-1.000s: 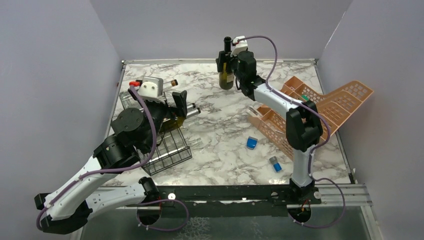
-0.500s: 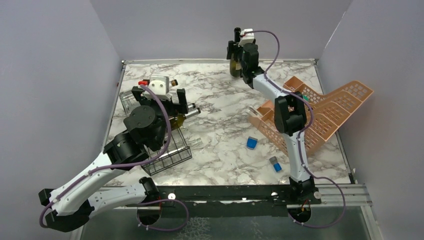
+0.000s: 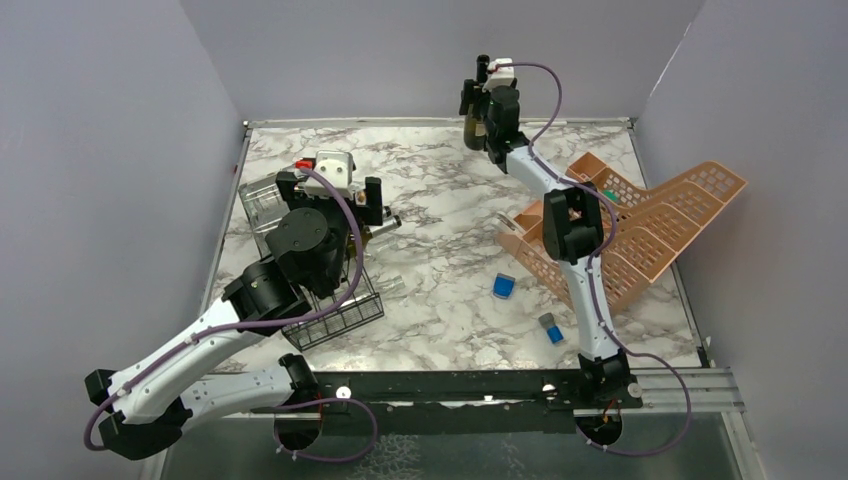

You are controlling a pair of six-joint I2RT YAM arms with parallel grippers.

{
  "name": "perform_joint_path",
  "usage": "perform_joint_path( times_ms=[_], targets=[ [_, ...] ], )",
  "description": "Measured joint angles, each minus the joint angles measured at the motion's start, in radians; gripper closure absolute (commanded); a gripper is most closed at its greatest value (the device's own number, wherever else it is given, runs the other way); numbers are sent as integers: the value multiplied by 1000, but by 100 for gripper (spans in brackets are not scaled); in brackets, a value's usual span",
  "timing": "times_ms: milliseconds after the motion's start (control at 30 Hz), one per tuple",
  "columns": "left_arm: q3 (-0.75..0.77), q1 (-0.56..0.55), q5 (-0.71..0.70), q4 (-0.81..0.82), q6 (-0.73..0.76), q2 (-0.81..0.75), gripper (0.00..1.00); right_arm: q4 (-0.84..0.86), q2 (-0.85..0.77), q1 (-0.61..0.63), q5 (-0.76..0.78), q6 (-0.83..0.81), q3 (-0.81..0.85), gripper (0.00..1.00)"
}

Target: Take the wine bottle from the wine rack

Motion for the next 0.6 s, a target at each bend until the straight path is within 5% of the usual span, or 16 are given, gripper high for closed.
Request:
perform_joint_path(
  times_ms=[167,433,600],
  targets=[
    [0,5,0,5,5,13,1,-5,20,-6,0,13,23,40],
    [0,15,3,4,3,15,1,-5,23,-11,-1,28,24,4],
    [0,20,5,2,-14,15,1,-5,24,-11,-1,30,64,0]
  ],
)
